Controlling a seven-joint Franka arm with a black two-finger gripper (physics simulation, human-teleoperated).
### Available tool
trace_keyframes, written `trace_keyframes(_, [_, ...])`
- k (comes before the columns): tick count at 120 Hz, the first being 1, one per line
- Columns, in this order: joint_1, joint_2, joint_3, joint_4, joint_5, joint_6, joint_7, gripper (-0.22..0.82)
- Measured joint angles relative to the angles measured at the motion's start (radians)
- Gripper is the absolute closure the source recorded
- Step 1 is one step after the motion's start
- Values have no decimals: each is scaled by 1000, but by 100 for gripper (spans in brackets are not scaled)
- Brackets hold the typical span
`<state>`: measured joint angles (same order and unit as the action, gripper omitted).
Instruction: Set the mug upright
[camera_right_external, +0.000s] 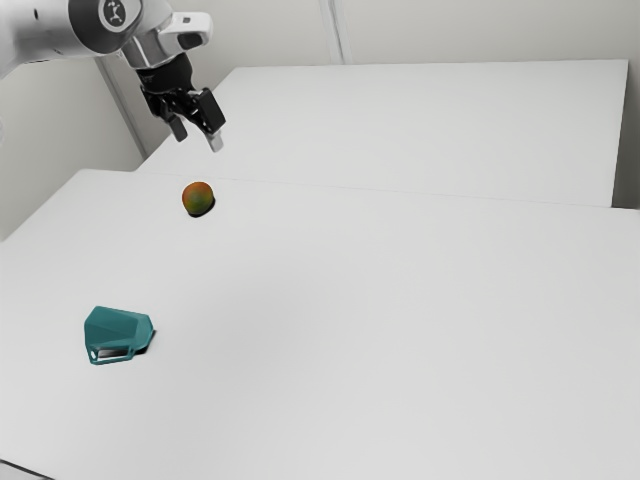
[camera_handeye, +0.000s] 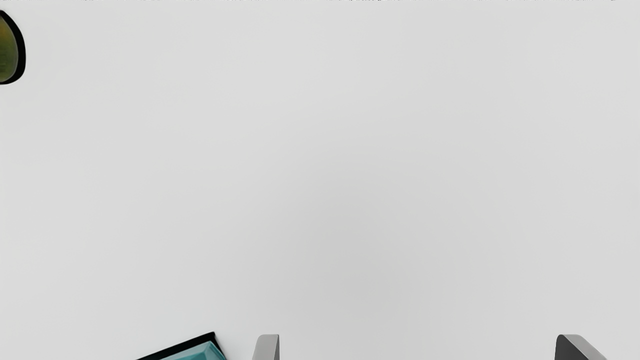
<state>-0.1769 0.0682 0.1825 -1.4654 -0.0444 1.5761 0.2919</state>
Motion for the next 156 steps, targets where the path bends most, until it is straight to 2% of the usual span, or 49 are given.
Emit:
trace_keyframes(39, [2, -7, 2, -8, -6, 1, 6, 0])
trace_keyframes(56, [-8, -51, 9, -79, -33, -29, 7, 0])
trace_keyframes(73, [-78, -151, 106, -221, -85, -57, 14, 0])
trace_keyframes(87, [81, -209, 138, -319, -135, -80, 38, 0])
trace_keyframes(101, [175, -232, 146, -368, -177, -99, 78, 0])
trace_keyframes(107, [202, -234, 167, -388, -198, -109, 100, 0])
trace_keyframes(135, [225, -214, 380, -482, -263, -126, 219, 0])
trace_keyframes(145, [229, -163, 423, -489, -287, -126, 267, 0])
trace_keyframes(156, [268, -98, 439, -489, -317, -123, 324, 0])
